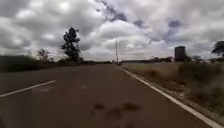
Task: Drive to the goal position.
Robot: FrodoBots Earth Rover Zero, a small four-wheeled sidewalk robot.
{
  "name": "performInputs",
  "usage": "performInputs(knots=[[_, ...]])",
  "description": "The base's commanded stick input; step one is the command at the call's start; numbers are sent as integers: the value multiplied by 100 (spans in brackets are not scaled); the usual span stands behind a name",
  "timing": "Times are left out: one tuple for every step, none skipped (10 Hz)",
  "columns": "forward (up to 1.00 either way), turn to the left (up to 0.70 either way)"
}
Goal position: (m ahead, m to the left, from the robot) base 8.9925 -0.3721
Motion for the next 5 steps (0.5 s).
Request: performInputs(knots=[[85,0],[85,0],[85,-17],[85,-34],[85,-34]])
